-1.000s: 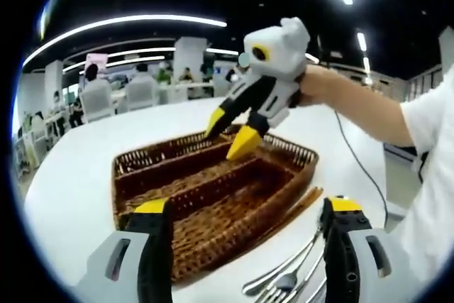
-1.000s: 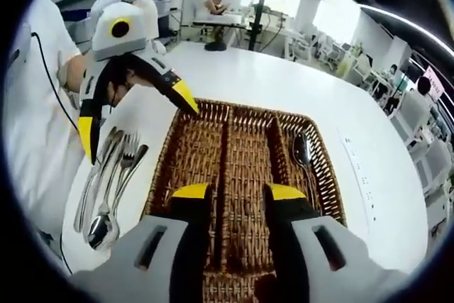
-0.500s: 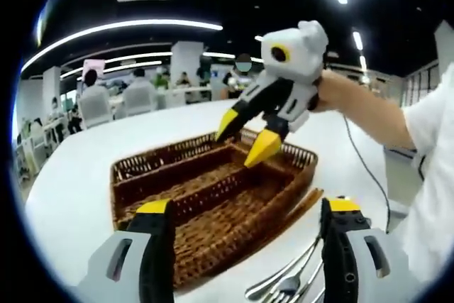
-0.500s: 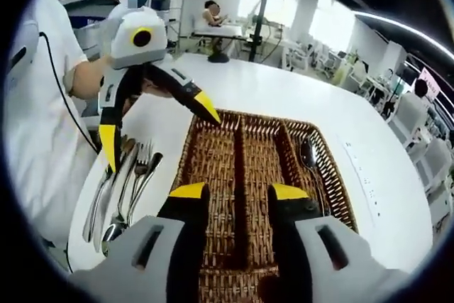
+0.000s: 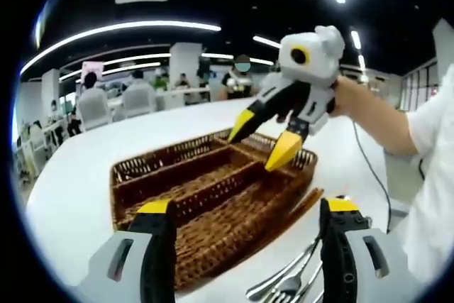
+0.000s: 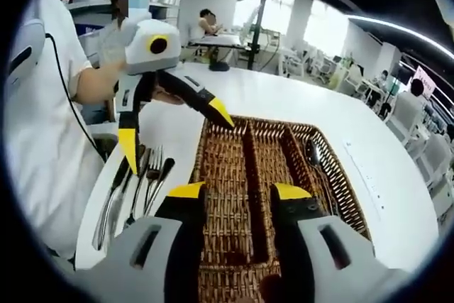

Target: Arrange the knives, forks, and spoons in their matching storage slots by inserting each utensil handle-first until every utensil is classified and aligned in the correct compartment

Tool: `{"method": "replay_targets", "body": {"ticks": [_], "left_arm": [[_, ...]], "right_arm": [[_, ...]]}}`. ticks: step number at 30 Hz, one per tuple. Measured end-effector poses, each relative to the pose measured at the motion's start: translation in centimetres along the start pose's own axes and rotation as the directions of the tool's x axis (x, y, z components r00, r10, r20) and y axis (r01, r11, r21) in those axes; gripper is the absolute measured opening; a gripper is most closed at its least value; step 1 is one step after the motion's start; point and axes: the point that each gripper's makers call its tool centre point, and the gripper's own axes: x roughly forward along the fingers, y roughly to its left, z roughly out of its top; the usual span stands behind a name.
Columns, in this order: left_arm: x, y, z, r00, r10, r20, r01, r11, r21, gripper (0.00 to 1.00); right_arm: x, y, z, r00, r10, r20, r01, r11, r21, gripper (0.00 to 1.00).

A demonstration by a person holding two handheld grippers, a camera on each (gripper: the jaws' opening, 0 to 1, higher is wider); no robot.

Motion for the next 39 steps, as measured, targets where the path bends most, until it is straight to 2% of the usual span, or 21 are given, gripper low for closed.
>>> {"method": "replay_targets", "body": {"ticks": [23,39], "left_arm": [[-0.5,-0.9,0.2,1.000,-0.023,0.007,0.022,0.999,0.048,0.76],[-0.5,-2.2,0.4,0.999,-0.051,0.000,0.050,0.995,0.082,0.70]], "right_arm": [[-1.3,3.3,-0.5,0.998,-0.011,0.063,0.007,0.998,0.062,0.42],[-2.2,4.4,-0.7,0.995,-0.035,0.089,0.027,0.995,0.094,0.42]]}}
